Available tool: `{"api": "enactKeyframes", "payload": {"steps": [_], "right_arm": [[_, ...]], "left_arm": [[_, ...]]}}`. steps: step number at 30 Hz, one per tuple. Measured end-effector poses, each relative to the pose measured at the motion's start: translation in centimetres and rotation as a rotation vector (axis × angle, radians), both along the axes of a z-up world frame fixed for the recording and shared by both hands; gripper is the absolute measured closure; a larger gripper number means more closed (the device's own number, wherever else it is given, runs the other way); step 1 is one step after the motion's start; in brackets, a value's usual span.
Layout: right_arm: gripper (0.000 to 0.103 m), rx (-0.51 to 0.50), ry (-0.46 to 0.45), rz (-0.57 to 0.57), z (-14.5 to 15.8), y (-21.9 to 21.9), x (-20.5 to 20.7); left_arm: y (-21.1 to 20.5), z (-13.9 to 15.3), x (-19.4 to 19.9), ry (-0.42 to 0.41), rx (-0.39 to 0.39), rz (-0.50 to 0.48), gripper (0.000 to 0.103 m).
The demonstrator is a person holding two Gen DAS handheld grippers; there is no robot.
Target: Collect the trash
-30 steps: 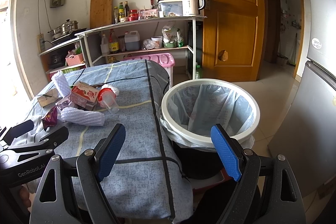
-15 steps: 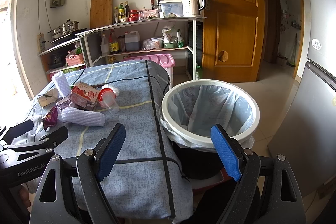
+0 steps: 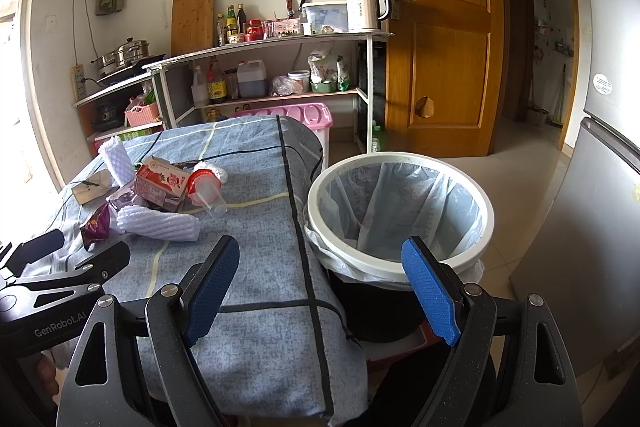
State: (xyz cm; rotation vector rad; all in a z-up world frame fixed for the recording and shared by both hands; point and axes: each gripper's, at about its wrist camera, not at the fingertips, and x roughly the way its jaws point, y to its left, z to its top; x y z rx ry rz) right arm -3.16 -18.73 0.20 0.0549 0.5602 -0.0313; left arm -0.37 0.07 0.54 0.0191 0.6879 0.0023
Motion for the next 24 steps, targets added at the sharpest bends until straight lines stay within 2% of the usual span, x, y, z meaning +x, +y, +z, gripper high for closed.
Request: {"api": "enactKeyframes", "payload": {"steps": [24], "right_arm": [[0.019,0.001,0.007,0.002,0.05,-0.01,0.03]], "left_arm": [[0.02,-0.05,0.01,0.001,-0.001,0.001,0.003]]}}
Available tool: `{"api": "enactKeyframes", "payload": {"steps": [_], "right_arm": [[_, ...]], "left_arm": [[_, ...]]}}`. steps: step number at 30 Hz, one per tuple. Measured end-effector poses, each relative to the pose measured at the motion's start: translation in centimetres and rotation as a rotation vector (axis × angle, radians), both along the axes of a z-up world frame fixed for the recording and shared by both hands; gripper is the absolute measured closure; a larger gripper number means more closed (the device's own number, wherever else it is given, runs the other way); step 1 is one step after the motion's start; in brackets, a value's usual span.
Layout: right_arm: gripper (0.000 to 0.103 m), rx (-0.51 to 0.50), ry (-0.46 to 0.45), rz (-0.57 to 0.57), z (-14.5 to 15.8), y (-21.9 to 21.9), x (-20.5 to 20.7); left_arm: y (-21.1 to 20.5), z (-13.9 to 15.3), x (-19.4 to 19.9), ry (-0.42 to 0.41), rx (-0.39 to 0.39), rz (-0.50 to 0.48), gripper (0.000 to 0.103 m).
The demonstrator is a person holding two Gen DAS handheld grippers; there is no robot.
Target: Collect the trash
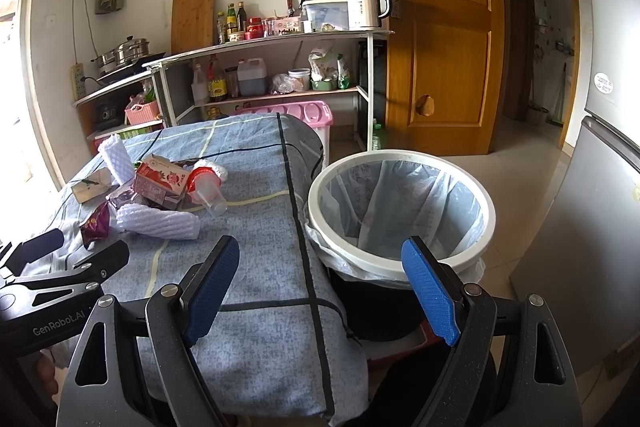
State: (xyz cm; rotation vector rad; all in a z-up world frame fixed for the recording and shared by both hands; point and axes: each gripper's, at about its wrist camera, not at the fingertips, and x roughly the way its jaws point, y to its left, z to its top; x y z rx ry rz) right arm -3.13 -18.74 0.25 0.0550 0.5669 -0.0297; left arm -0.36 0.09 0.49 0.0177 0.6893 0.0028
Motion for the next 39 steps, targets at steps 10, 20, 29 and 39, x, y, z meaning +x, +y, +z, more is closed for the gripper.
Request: {"api": "enactKeyframes", "payload": {"steps": [10,20,29,39], "right_arm": [[0.019,0.011,0.007,0.049,-0.5,0.6,1.1],[0.019,0.034,0.054,0.31,-2.0,4.5,5.5],[0.019,0.03,0.143,0.508,-3.7,9.2,10.0],[0.019,0.055,0.193,0.645,-4.2,11.6,13.2]], "left_arm": [[1.8,-0.8,0.4,0.018,-0.004,0.02,0.003],[9.0,-1.5,1.2,0.051,-0.088,0.1,0.003],[14.1,-2.7,2.8,0.077,-0.087,0.136,0.003],[15.9,-3.3,6.1,0.092,-0.158,0.08,0.003]]}}
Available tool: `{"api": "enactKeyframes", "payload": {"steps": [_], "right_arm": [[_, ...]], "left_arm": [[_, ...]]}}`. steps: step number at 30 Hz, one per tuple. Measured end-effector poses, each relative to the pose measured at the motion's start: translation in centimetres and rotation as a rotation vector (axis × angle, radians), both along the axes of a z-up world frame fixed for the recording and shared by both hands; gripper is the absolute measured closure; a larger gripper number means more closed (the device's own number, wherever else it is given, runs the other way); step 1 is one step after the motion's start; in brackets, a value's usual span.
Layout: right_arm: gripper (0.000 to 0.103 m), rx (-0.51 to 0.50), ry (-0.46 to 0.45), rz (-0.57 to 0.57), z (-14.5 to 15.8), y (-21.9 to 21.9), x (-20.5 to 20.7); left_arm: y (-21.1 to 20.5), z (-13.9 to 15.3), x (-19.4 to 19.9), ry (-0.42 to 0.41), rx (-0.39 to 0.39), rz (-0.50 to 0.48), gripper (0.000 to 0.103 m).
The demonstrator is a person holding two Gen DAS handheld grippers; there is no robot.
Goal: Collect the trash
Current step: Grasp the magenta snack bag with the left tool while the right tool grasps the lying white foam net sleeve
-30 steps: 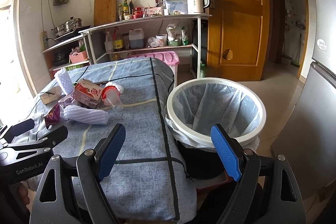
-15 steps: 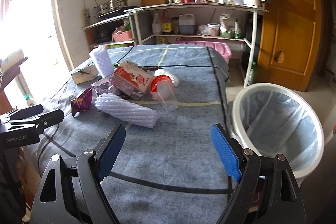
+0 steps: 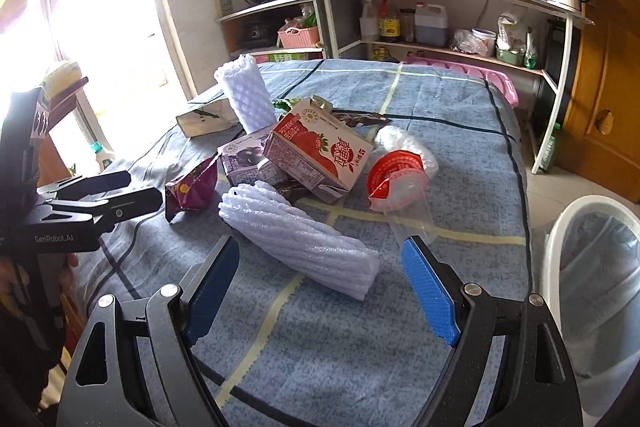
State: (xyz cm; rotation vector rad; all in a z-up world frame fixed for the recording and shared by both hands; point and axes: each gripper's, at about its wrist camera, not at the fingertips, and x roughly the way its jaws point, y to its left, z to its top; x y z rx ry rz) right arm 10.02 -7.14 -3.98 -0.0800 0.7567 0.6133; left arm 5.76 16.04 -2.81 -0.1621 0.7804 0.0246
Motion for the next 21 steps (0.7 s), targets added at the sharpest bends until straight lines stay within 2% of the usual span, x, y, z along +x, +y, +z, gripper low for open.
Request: {"api": "enactKeyframes", "payload": {"steps": [2,4,7,9,11,12,14,17,21], "right_arm": [[0.019,-0.017,0.008,0.025,-0.2,0.5,0.4],[0.019,-0.049,0.009,0.034,-0.7,1.1,0.9],[0.02,-0.056,0.032,0.037,-1.3,1.3,1.5],[0.033,-0.039,0.053,0.05,-1.6,1.3,1.8],[0.04,-0.044,0.066,0.047,-2.0,1.4,2.0],[0.045,-0.039,0.073,0.051,-2.1,1.3,2.0],[0.053,-0.024,0.091,0.058,-2.3,1.2,2.0],[0.056,-0.017,0.092,0.062,-2.5,1.1,1.8],[0.062,0.001,0.096,0.068,-2.4,1.0,1.7]], "left_arm": [[0.3,-0.1,0.9,-0.002,-0.013,-0.005,0.003],[0.7,-0.6,2.0,0.032,-0.036,-0.004,0.003],[0.7,-1.1,2.6,0.046,-0.056,-0.016,0.01],[0.7,-1.5,3.1,0.064,-0.051,-0.013,0.014],[0.8,-1.8,3.5,0.072,-0.073,-0.018,0.024],[0.7,-1.9,3.6,0.073,-0.077,-0.025,0.026],[0.4,-2.2,3.9,0.079,-0.063,-0.026,0.034],[0.2,-2.5,4.2,0.086,-0.061,-0.037,0.05],[0.2,-2.7,4.3,0.083,-0.08,-0.044,0.057]]}}
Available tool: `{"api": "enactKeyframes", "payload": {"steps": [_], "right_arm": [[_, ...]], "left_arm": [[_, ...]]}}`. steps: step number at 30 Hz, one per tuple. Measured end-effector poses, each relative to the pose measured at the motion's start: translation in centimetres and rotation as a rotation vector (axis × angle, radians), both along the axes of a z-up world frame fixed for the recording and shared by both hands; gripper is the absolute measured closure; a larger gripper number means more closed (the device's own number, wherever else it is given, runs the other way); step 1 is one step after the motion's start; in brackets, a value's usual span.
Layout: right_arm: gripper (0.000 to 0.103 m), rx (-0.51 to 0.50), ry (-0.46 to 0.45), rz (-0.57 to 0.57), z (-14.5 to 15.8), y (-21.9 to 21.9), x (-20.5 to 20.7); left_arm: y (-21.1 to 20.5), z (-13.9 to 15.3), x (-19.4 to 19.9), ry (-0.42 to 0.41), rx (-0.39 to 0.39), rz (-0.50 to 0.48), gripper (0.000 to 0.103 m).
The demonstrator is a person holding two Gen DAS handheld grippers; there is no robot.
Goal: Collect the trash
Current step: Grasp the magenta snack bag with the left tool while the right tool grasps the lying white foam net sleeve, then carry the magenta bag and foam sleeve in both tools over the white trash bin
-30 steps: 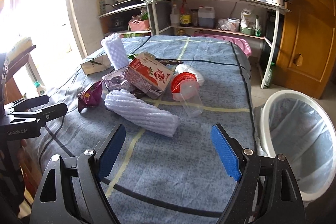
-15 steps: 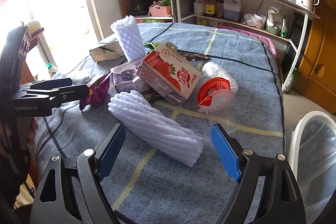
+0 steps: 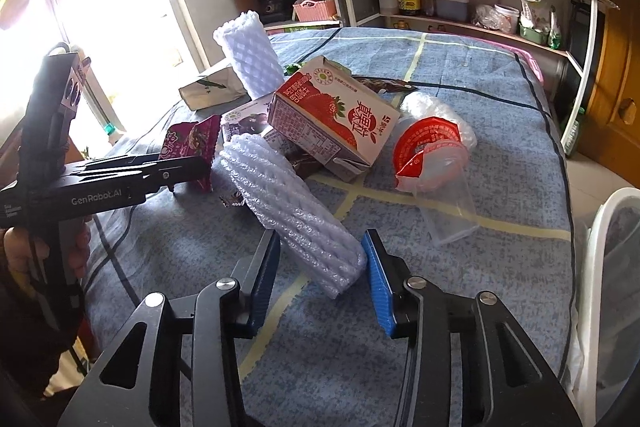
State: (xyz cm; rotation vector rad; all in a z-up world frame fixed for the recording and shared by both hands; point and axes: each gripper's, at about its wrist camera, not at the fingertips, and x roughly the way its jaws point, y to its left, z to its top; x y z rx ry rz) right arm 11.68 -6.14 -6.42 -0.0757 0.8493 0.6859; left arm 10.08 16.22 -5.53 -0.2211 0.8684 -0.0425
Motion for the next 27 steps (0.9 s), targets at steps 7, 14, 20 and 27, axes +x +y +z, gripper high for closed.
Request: {"api": "enactKeyframes", "payload": {"steps": [7,14,20,27], "right_arm": [[0.076,0.037,-0.003,-0.012,0.1,-0.4,-0.3],[0.091,0.06,-0.019,-0.011,0.2,-0.7,-1.5],[0.092,0.115,-0.015,-0.02,1.0,-1.8,-2.5],[0.092,0.176,-0.037,-0.057,2.5,-3.7,-4.2]], "left_arm": [[-0.2,0.2,-0.5,-0.02,0.001,0.005,0.066],[-0.8,0.9,-1.9,-0.041,0.024,0.003,0.066],[-2.2,2.2,-3.5,-0.072,0.04,-0.031,0.066],[-4.4,4.3,-4.6,-0.124,0.037,-0.088,0.066]]}}
